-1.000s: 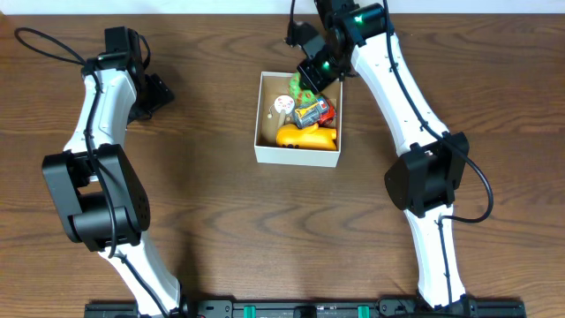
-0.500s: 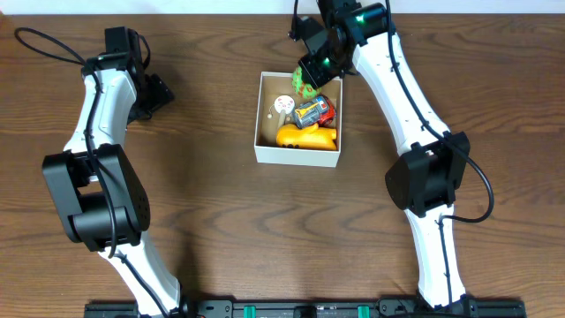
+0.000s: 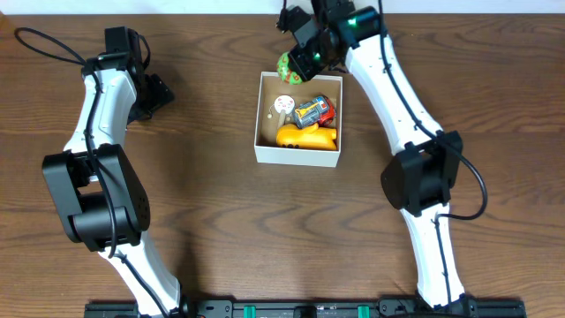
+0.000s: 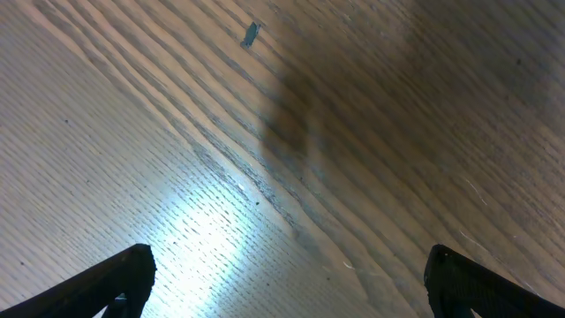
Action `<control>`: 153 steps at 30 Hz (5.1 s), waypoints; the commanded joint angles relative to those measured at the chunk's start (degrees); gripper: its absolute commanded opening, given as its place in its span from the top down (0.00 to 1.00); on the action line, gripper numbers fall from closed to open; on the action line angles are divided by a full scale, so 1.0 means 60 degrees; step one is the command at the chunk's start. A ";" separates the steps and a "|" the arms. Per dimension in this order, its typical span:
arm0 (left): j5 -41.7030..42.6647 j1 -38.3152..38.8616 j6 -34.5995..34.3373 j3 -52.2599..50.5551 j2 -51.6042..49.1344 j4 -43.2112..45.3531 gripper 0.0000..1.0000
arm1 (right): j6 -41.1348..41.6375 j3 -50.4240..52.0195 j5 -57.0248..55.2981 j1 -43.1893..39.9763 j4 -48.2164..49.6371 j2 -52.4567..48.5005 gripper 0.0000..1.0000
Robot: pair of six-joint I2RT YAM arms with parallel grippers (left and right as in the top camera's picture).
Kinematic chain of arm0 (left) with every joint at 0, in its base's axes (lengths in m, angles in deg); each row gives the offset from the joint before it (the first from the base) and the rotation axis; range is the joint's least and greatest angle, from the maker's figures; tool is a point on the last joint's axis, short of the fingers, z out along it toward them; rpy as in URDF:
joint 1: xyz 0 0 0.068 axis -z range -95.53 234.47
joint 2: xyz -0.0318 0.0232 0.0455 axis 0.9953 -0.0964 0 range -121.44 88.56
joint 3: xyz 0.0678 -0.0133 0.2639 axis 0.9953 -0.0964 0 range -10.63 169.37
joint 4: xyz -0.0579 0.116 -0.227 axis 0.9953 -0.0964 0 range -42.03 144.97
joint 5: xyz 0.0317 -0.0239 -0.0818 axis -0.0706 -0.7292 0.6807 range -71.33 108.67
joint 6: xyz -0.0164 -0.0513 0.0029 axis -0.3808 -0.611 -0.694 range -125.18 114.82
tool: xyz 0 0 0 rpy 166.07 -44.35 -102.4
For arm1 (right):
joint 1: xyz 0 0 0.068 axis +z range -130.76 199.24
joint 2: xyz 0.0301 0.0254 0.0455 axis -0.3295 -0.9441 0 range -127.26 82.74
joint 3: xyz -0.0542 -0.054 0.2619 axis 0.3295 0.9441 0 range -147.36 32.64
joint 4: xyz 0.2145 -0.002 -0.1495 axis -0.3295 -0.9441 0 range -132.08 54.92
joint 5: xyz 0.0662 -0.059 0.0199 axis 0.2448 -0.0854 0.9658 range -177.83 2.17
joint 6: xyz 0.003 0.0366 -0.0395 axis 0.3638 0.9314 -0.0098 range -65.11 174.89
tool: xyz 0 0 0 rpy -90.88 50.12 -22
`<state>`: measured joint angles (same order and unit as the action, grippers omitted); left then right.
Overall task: Pack container
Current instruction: 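Press the green ball down into the box's left corner, then open the right gripper and move it right to the white duck, then grasp the white-pink duck toy with the right gripper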
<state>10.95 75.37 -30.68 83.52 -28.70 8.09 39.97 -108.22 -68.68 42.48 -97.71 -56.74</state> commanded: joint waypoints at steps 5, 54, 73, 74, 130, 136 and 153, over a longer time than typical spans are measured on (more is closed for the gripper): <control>-0.0117 -0.0033 -0.0022 -0.0066 -0.0015 -0.0025 0.02 | -0.0168 0.0036 0.0463 0.0419 -0.0025 -0.0765 0.99; -0.0117 -0.0033 -0.0022 -0.0066 -0.0015 -0.0025 0.02 | -0.0659 0.0827 0.0306 0.0219 -0.0667 -0.0211 0.33; -0.0117 -0.0036 -0.0022 -0.0066 -0.0015 -0.0025 0.02 | -0.0627 0.0827 -0.1661 -0.1326 -0.2900 -0.0208 0.32; -0.0117 -0.0033 -0.0022 -0.0066 -0.0015 -0.0025 0.02 | -0.0627 0.0827 -0.1661 -0.1428 -0.2787 -0.0208 0.32; -0.0117 -0.0033 -0.0022 -0.0066 -0.0015 -0.0025 0.02 | 0.4521 0.4513 -0.4736 -0.4433 -0.5424 0.2769 0.25; -0.0117 -0.0033 -0.0022 -0.0066 -0.0015 -0.0025 0.02 | 0.4503 0.5380 -0.5107 -0.4444 -0.4739 0.2769 0.25; -0.0117 -0.0033 -0.0022 -0.0066 -0.0015 -0.0025 0.02 | 0.3319 0.6958 -0.5198 -0.5031 -0.2648 0.2769 0.25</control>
<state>10.95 75.37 -30.68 83.52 -28.70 8.11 61.83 -68.05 -98.99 13.22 -114.10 -40.02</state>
